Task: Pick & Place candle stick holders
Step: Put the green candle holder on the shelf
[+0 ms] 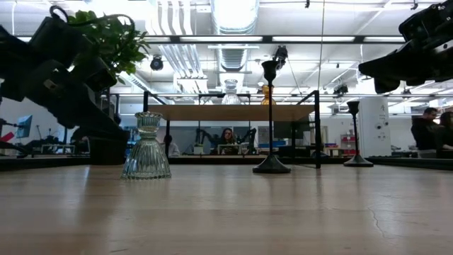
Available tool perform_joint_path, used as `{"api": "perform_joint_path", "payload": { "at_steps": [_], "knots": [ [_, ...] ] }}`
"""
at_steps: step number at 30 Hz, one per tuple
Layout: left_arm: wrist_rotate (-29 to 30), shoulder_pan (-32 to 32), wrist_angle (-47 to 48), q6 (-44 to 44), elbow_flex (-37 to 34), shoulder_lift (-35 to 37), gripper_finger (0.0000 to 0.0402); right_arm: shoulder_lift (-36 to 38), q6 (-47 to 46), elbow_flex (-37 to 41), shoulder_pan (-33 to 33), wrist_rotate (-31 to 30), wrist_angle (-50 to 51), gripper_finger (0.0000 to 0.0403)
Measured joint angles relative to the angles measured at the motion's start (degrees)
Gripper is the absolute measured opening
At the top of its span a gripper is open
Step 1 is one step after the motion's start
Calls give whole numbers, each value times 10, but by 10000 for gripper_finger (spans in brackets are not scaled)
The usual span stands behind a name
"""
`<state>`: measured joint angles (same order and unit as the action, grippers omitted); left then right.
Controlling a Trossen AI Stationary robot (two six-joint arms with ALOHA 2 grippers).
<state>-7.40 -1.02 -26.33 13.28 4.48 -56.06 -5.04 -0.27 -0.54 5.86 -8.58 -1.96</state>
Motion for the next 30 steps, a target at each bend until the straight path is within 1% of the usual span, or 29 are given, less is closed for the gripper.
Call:
{"api": "perform_joint_path", "payload": {
  "at_steps": [7, 19, 21, 27, 30],
  "knots": [
    [9, 0, -2, -66, 37, -48, 172, 0, 2, 0, 0, 0, 0, 8],
    [5, 5, -9, -43, 89, -152, 172, 0, 1, 0, 0, 0, 0, 8],
    [-3, 7, -21, -43, 97, -167, 172, 0, 5, 0, 0, 0, 0, 8],
    [-62, 14, -39, -43, 122, -203, 172, 0, 0, 0, 0, 0, 0, 8],
    [-70, 17, -38, -43, 131, -218, 172, 0, 5, 0, 0, 0, 0, 8]
  ]
}}
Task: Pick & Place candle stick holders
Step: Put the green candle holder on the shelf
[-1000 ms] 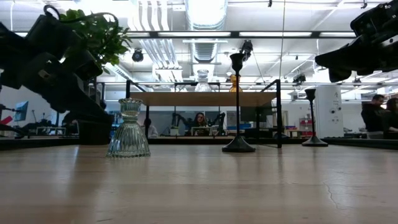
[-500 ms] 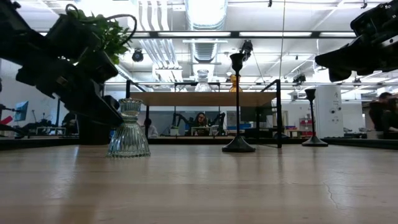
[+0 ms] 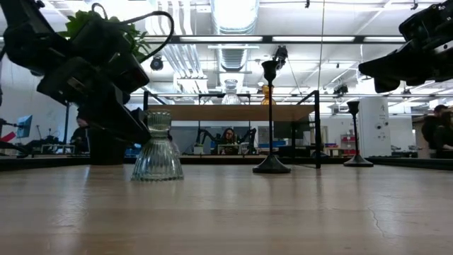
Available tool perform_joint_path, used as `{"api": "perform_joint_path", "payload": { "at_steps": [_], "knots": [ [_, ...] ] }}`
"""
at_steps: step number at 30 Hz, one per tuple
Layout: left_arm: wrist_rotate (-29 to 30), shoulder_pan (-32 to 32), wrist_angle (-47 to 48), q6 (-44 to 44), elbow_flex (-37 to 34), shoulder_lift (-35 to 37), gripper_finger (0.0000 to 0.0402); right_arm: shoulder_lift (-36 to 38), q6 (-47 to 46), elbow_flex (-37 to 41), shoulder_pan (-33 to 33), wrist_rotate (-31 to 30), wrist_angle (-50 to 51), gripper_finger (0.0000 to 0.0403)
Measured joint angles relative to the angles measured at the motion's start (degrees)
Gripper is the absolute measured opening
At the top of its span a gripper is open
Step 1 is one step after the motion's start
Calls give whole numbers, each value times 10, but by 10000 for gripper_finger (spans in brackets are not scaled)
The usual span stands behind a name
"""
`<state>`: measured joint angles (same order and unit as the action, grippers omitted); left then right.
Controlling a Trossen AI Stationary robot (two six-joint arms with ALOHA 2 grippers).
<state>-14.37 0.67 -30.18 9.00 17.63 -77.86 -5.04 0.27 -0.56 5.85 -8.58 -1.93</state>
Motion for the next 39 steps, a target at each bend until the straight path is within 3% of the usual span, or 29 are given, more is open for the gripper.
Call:
{"api": "perform_joint_path", "payload": {
  "at_steps": [11, 16, 22, 33, 39],
  "knots": [
    [3, 0, -3, 3, 16, -42, 172, 0, -3, 0, 0, 0, 0, 8],
    [40, -1, -1, 67, 20, -35, 172, 0, 0, 0, 0, 0, 0, 8],
    [28, -1, 5, 70, 33, -16, 175, 0, -5, 0, 0, 0, 0, 8],
    [50, -2, 66, 36, 52, -13, 281, 0, -2, 0, 0, 0, 0, 8],
    [50, -2, 30, 11, 52, -13, 302, 0, -5, 0, 0, 0, 0, 8]
  ]
}}
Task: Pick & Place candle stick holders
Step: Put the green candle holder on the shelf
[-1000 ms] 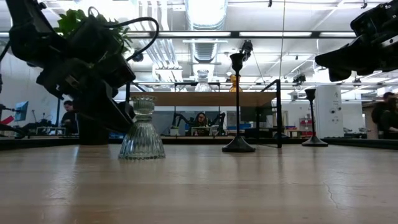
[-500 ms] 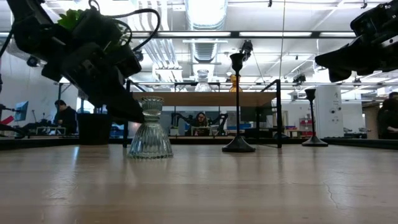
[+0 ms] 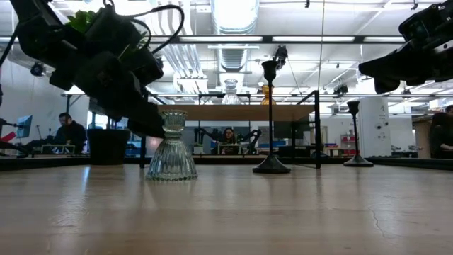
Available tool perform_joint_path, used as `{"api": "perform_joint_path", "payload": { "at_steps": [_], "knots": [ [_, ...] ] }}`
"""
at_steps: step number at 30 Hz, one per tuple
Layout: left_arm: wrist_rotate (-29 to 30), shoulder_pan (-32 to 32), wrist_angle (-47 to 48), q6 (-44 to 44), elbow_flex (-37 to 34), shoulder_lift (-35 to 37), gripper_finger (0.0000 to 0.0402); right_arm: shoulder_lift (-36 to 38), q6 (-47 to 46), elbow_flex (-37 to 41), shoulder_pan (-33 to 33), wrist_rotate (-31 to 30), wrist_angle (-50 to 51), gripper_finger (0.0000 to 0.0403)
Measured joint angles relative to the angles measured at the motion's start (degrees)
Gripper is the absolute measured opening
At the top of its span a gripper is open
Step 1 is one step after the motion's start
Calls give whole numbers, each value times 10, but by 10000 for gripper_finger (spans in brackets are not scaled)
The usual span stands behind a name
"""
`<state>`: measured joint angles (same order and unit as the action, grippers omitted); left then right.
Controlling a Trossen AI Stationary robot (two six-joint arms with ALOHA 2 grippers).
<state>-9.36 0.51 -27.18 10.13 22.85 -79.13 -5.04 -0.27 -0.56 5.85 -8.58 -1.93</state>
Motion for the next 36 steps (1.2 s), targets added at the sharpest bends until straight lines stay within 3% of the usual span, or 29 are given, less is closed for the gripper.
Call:
{"api": "perform_joint_path", "payload": {
  "at_steps": [10, 19, 36],
  "knots": [
    [-3, 0, -7, -28, 4, -12, 298, 0, 0, 0, 0, 0, 0, 8],
    [-23, 3, -97, -29, 4, -49, 300, 0, 1, 0, 0, 0, 0, 8],
    [-44, 5, -168, -1, 4, -110, 291, 0, 1, 0, 0, 0, 0, 8]
  ]
}}
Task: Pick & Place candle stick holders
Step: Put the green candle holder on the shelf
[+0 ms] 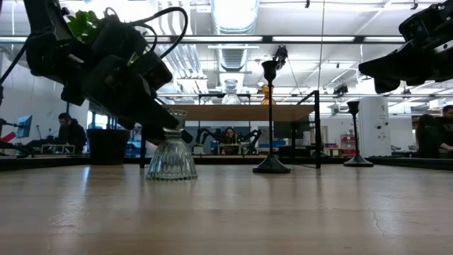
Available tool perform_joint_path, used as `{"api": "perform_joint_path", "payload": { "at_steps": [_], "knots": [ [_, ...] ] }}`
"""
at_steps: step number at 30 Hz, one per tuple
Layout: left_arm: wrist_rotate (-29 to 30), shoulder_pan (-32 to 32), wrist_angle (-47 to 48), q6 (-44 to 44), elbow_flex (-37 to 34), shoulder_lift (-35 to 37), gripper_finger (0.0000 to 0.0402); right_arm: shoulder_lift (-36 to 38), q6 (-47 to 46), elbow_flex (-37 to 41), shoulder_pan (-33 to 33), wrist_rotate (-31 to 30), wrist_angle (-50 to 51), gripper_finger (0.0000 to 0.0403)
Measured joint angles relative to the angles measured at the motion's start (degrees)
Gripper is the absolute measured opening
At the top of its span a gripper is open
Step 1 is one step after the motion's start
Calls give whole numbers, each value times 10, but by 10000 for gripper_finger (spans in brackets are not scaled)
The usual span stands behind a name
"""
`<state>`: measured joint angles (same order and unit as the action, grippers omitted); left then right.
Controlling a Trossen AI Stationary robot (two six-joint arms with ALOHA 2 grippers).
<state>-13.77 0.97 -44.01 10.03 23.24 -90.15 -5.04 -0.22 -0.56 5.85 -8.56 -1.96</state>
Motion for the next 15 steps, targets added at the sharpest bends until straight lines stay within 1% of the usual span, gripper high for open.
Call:
{"api": "perform_joint_path", "payload": {
  "at_steps": [6, 15],
  "knots": [
    [2, 0, 0, -1, 0, 0, 244, 0, 0, 0, 0, 0, 0, 8],
    [2, 0, 0, 4, 0, 1, 149, 0, 0, 0, 0, 0, 0, 8]
  ]
}}
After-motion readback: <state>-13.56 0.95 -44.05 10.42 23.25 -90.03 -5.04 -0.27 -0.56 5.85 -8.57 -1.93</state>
